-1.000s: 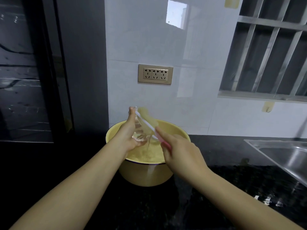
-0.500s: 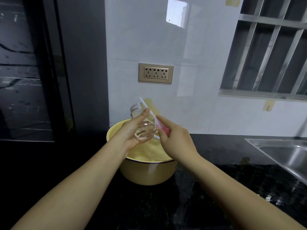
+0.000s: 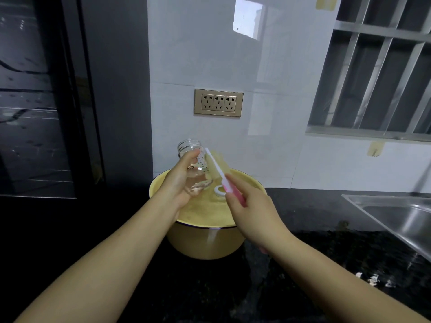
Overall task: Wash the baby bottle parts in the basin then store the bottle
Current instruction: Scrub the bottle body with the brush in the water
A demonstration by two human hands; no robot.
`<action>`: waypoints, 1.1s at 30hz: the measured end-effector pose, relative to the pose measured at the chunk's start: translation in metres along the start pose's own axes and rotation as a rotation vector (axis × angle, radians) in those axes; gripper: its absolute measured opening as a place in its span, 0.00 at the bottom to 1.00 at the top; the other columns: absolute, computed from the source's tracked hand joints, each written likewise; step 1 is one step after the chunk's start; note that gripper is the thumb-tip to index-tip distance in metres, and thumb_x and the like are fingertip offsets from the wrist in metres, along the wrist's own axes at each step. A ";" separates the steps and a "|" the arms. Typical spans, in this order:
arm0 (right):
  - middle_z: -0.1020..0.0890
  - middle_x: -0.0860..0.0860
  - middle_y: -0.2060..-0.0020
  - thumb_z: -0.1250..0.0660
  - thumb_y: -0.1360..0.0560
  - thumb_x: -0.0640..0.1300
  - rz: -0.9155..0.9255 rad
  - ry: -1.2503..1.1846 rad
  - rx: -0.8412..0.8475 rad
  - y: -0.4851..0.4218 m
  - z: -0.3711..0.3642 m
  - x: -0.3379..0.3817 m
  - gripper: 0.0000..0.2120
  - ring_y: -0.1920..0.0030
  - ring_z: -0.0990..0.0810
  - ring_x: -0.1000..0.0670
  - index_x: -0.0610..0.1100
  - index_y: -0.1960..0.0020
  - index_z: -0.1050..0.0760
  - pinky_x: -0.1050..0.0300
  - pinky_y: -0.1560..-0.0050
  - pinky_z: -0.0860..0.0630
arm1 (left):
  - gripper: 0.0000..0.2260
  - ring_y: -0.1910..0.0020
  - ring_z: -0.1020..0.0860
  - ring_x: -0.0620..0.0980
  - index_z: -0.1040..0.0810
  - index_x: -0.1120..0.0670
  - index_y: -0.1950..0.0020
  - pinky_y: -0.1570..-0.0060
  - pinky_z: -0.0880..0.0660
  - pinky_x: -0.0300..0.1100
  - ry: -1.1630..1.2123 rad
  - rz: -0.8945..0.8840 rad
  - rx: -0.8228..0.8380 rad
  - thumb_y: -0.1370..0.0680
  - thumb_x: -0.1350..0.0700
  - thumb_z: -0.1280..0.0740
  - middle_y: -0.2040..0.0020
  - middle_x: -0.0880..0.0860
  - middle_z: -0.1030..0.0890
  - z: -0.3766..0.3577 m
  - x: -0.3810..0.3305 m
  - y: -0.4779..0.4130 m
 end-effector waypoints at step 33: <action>0.32 0.60 0.72 0.39 0.21 0.53 -0.282 -0.582 0.042 -0.038 0.007 0.008 0.16 0.82 0.39 0.58 0.61 0.34 0.29 0.66 0.79 0.43 | 0.09 0.66 0.23 0.51 0.24 0.56 0.57 0.59 0.29 0.44 0.100 0.034 0.143 0.26 0.51 0.36 0.64 0.54 0.23 -0.007 -0.002 0.007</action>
Point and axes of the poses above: each hand's wrist, its own y-axis away from the middle knuckle, its own z-axis out of the back of the hand, x = y × z, the point moved 4 cm from there along -y, towards the middle knuckle
